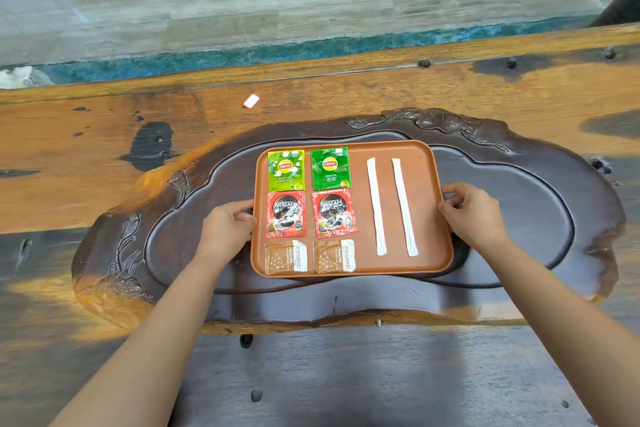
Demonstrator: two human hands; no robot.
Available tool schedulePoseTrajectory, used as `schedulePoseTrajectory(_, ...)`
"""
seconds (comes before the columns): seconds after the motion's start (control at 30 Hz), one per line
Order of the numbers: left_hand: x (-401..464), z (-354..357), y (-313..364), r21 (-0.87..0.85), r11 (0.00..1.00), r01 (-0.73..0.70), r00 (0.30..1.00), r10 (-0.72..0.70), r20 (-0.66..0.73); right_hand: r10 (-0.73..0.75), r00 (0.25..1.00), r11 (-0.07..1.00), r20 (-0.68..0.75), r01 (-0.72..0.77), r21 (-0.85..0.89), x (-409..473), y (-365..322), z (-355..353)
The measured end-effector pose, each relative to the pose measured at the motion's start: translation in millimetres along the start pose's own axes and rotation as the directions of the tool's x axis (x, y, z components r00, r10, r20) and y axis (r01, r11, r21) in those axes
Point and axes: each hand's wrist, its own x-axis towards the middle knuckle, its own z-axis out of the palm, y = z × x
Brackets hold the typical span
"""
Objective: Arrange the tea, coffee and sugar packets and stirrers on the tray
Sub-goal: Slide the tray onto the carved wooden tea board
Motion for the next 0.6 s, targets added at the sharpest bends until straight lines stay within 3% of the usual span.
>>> schedulePoseTrajectory(0.23,-6,3,-2,-0.062,0.998,0.007,1.000,-0.009,-0.028,0.016,1.000,1.000,0.016,-0.016,-0.008,-2,1,0)
schedulePoseTrajectory(0.43,-16,-7,-1,-0.206,0.970,0.129,0.991,-0.121,0.052,0.091,0.988,0.994,0.126,-0.097,0.042,-7,3,-7)
schedulePoseTrajectory(0.53,-35,-18,-7,-0.030,0.997,0.069,0.998,-0.069,0.006,0.096,0.994,0.995,0.060,-0.096,-0.011,-25,0,-18)
schedulePoseTrajectory(0.6,-66,-21,-11,-0.022,0.999,0.023,0.997,-0.025,-0.069,0.046,0.999,0.999,0.001,-0.046,0.009,-52,-9,-21)
